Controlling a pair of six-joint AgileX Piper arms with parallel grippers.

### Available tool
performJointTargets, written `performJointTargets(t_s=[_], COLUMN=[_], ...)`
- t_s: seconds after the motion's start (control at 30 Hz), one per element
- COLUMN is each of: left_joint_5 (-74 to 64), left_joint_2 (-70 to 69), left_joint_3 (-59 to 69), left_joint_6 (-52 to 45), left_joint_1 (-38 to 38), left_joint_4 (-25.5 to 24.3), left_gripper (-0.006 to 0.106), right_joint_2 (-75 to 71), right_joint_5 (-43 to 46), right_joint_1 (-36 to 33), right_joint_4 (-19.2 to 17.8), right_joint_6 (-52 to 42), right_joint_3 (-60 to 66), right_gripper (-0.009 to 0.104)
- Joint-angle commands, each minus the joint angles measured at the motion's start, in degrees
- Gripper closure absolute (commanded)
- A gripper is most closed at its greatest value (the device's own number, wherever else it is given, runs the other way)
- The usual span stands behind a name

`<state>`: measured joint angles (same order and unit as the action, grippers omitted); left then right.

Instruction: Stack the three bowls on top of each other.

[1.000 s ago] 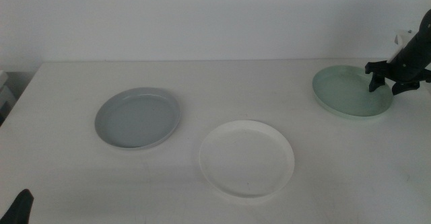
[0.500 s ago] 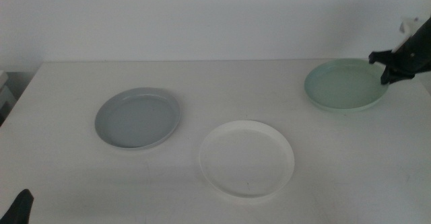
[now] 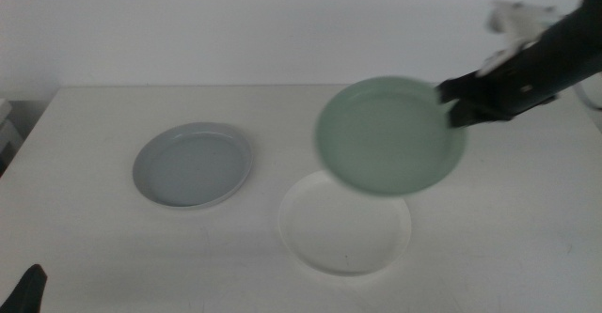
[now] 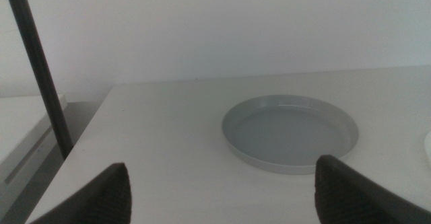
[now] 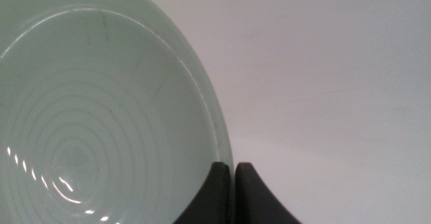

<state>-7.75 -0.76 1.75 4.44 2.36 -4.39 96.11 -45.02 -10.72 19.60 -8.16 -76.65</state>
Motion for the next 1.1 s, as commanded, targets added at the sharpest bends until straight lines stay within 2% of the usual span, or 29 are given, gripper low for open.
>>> performJointTargets(t_s=[0.0,0.23,0.5,0.77,0.9,1.07], left_joint_5=[4.09,4.09,4.09,4.09,4.09,4.09], left_joint_2=[-0.77,-0.77,-0.77,-0.77,-0.77,-0.77], left_joint_3=[-0.27,-0.27,-0.27,-0.27,-0.27,-0.27], left_joint_6=[0.63,0.63,0.63,0.63,0.63,0.63], left_joint_1=[-0.05,-0.05,-0.05,-0.05,-0.05,-0.05], left_joint_4=[0.18,0.18,0.18,0.18,0.18,0.18], left_gripper=[-0.005,-0.005,-0.005,-0.005,-0.005,-0.005], right_joint_2=[-2.66,0.17,5.66,8.56,7.68,2.58], right_joint_5=[3.26,9.21,13.14,13.14,13.08,11.65], right_joint_1=[-3.15,-9.02,-9.16,-9.16,-9.16,-9.16], right_joint_4=[0.93,0.63,0.67,0.67,0.67,-0.99], right_joint_6=[0.47,0.34,-0.55,-1.50,-1.44,-1.31], right_joint_3=[-0.40,3.79,5.88,5.88,5.88,5.88], right_gripper=[0.096,0.096,0.096,0.094,0.082,0.049])
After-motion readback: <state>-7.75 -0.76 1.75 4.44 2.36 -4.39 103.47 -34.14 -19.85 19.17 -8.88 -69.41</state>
